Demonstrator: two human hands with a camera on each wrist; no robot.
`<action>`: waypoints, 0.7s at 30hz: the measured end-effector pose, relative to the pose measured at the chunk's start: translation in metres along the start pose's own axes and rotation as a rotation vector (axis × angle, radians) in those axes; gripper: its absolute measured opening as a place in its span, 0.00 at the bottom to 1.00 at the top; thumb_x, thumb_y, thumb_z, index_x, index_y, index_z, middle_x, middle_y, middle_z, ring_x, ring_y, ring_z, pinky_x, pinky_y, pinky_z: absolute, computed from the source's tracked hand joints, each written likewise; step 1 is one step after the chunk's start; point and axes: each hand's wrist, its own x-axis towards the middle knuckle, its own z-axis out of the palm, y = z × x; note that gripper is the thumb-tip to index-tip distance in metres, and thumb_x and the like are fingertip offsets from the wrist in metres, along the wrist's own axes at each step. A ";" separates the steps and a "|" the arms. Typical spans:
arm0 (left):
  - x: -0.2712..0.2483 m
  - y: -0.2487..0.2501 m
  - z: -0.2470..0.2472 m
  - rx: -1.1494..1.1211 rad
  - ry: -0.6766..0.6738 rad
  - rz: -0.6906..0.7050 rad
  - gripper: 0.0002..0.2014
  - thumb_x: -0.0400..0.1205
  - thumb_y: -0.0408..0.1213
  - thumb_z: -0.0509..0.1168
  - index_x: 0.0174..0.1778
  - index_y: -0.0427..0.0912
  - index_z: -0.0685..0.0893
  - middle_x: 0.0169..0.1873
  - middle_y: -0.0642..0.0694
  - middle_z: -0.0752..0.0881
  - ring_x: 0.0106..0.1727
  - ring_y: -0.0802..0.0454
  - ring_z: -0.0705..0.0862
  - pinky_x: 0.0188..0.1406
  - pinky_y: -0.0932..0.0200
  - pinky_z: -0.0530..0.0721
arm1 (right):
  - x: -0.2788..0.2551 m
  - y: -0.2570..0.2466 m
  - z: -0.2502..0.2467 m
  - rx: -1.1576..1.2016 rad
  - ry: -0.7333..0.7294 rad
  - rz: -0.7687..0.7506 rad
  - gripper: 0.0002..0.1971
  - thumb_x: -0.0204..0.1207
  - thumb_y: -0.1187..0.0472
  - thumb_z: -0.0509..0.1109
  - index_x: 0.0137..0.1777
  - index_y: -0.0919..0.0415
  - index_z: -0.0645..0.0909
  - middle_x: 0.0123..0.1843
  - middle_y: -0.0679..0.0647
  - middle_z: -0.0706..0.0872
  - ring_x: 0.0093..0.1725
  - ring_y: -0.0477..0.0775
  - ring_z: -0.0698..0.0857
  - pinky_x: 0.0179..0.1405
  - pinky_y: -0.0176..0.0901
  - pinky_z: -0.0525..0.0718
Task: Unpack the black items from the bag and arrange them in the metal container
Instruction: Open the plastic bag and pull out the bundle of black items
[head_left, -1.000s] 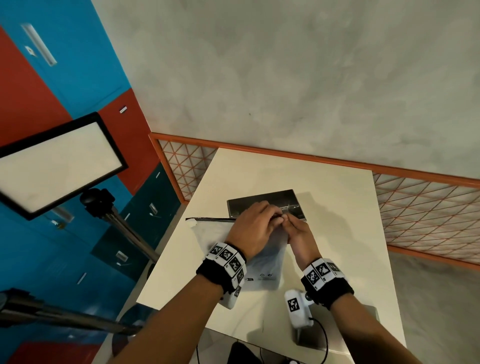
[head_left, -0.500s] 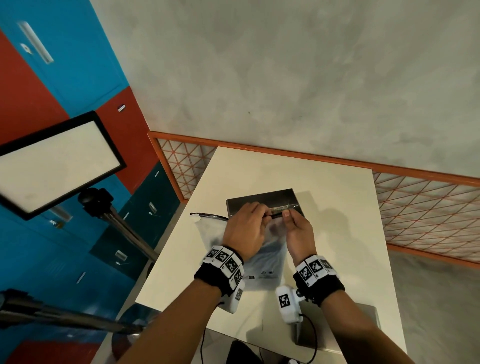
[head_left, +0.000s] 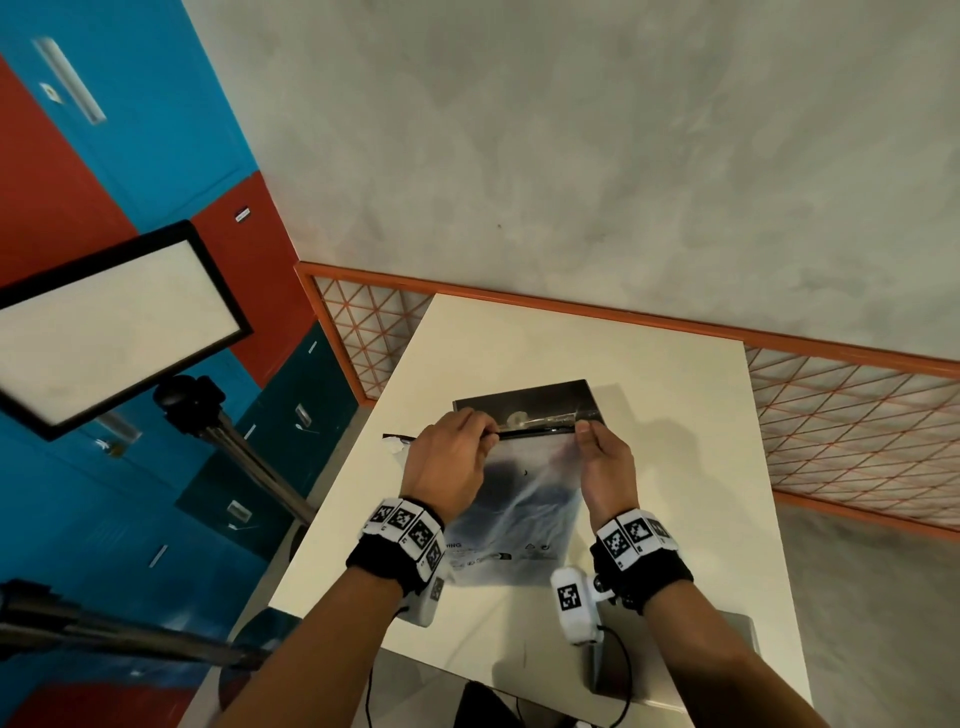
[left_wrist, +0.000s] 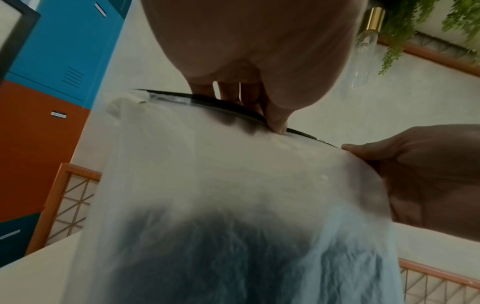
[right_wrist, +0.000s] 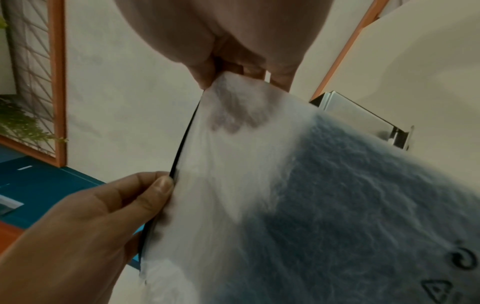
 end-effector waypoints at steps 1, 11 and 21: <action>0.000 -0.002 0.001 0.001 -0.011 0.005 0.05 0.87 0.41 0.64 0.54 0.47 0.84 0.49 0.51 0.86 0.46 0.50 0.84 0.43 0.51 0.84 | 0.001 -0.002 -0.001 -0.013 -0.007 0.007 0.17 0.87 0.58 0.61 0.37 0.61 0.80 0.34 0.52 0.82 0.36 0.52 0.77 0.40 0.45 0.76; 0.008 -0.013 0.005 -0.049 -0.071 0.019 0.06 0.88 0.40 0.63 0.56 0.46 0.84 0.51 0.50 0.86 0.54 0.47 0.81 0.52 0.43 0.81 | 0.002 -0.033 0.020 -0.825 -0.109 -0.632 0.11 0.81 0.60 0.65 0.60 0.57 0.84 0.60 0.52 0.84 0.58 0.54 0.83 0.69 0.59 0.76; 0.003 -0.012 0.001 -0.052 -0.080 0.005 0.05 0.85 0.35 0.65 0.54 0.44 0.83 0.49 0.48 0.86 0.50 0.46 0.81 0.48 0.41 0.83 | 0.001 -0.036 0.048 -1.077 -0.344 -0.713 0.08 0.77 0.67 0.65 0.50 0.54 0.80 0.49 0.49 0.82 0.54 0.55 0.81 0.60 0.57 0.73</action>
